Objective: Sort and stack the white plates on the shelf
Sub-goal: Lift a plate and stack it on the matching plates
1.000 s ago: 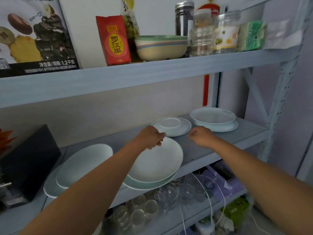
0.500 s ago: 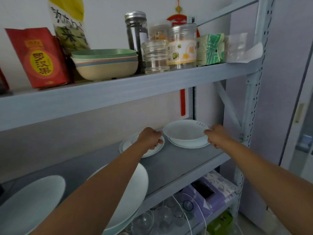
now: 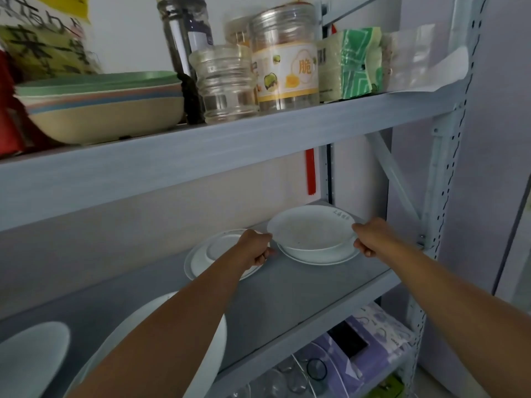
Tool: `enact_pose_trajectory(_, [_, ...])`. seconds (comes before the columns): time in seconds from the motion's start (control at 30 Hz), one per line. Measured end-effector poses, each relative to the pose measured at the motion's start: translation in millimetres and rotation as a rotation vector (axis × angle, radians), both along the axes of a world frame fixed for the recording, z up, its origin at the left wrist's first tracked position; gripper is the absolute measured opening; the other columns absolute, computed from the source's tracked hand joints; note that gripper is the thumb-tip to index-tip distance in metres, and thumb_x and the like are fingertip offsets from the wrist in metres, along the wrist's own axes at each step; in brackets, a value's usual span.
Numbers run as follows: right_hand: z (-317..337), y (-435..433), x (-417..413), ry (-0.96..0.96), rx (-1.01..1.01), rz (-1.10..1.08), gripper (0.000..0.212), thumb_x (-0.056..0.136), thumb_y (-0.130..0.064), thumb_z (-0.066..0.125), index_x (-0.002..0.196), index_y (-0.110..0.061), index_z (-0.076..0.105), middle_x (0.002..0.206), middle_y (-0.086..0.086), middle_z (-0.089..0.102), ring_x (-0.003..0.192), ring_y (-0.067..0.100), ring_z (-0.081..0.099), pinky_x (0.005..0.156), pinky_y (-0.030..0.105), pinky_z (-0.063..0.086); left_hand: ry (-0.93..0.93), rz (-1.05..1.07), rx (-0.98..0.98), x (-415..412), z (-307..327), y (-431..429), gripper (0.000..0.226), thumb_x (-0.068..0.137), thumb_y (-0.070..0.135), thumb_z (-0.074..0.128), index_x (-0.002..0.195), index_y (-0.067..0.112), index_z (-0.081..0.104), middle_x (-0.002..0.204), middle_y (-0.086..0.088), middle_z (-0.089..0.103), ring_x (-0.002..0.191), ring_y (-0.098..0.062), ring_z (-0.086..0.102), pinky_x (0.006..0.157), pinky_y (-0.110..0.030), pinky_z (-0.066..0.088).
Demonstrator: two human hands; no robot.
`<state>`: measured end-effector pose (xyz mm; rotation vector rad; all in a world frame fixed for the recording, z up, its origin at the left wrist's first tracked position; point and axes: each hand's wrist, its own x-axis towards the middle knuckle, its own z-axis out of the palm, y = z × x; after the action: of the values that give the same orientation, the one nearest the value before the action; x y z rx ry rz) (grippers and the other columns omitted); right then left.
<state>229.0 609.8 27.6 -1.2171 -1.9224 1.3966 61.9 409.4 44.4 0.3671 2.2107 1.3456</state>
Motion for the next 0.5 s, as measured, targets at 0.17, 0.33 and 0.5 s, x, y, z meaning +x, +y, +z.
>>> enact_pose_trajectory(0.17, [-5.8,11.6,-10.7,0.009,-0.027,0.017,0.022,0.092,-0.006,0.044,0.088,0.006,0.061,0.066,0.021,0.067,0.041,0.021,0.045,0.037,0.021,0.035,-0.027,-0.032,-0.007,-5.6,-5.2,11.1,0.018,0.1,0.017,0.047,0.091,0.002,0.052,0.087,-0.019,0.071,0.032,-0.007,0.036,0.039,-0.015,0.025])
enact_pose_trajectory(0.33, [-6.8,12.8,-17.2,0.007,-0.025,0.02,0.022,0.084,0.003,0.04,0.081,0.005,0.062,0.067,0.022,0.068,0.043,0.02,0.047,0.037,0.022,0.034,-0.043,-0.064,0.014,-5.3,-10.1,17.8,0.016,0.099,0.011,0.047,0.099,-0.001,0.056,0.07,-0.011,0.07,0.037,-0.007,0.034,0.035,-0.013,0.025])
enact_pose_trajectory(0.5, [-8.6,14.2,-18.9,0.005,-0.02,0.032,0.023,0.083,0.004,0.039,0.078,0.004,0.061,0.066,0.021,0.066,0.044,0.02,0.047,0.037,0.021,0.035,-0.039,-0.037,0.021,-6.4,-9.0,21.9,0.011,0.095,0.005,0.049,0.089,0.0,0.056,0.046,-0.003,0.066,0.044,-0.009,0.034,0.038,-0.014,0.026])
